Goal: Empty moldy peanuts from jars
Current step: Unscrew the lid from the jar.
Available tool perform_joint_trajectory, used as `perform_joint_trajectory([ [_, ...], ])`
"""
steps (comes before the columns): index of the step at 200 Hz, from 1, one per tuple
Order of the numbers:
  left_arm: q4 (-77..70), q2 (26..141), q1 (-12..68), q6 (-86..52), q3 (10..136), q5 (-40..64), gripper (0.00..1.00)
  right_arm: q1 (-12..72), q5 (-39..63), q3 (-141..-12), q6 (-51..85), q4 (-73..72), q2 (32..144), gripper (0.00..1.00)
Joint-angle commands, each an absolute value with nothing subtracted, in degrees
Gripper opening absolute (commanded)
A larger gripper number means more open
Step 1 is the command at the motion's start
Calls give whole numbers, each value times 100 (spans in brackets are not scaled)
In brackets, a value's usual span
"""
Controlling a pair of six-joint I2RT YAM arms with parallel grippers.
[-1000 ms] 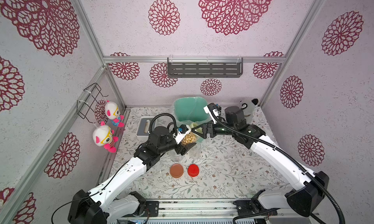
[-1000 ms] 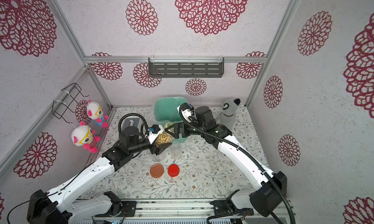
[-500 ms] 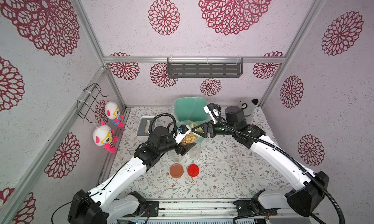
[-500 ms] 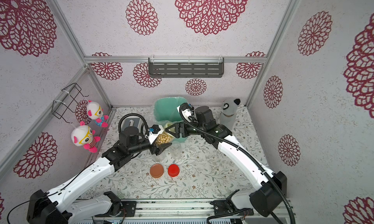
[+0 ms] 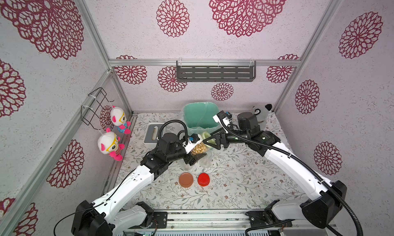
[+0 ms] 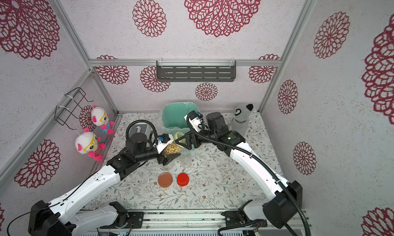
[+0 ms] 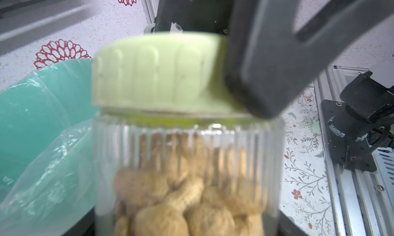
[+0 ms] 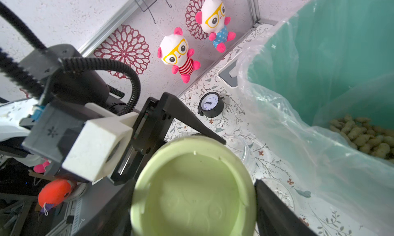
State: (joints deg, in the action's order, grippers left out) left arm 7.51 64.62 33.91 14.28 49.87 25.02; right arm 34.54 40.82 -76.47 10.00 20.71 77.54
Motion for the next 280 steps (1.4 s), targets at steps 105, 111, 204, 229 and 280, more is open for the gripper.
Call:
perform_joint_trajectory([
  [105, 923, 6446, 3103, 1635, 5636, 3711, 0, 3209, 5254, -7810, -1353, 1954, 7740, 68],
  [111, 923, 6434, 3103, 1630, 5623, 3718, 0, 3208, 5261, -7814, -1101, 1773, 7736, 82],
  [204, 418, 6342, 3109, 1420, 5347, 3421, 0, 3575, 4714, -7575, 1353, 281, 7328, 99],
  [229, 177, 6218, 3114, 1360, 5239, 3187, 0, 3639, 3872, -7434, 1995, 327, 7002, 99],
  [280, 156, 6018, 3118, 1499, 5082, 2847, 0, 3707, 2692, -6896, 3086, 303, 6597, 99],
])
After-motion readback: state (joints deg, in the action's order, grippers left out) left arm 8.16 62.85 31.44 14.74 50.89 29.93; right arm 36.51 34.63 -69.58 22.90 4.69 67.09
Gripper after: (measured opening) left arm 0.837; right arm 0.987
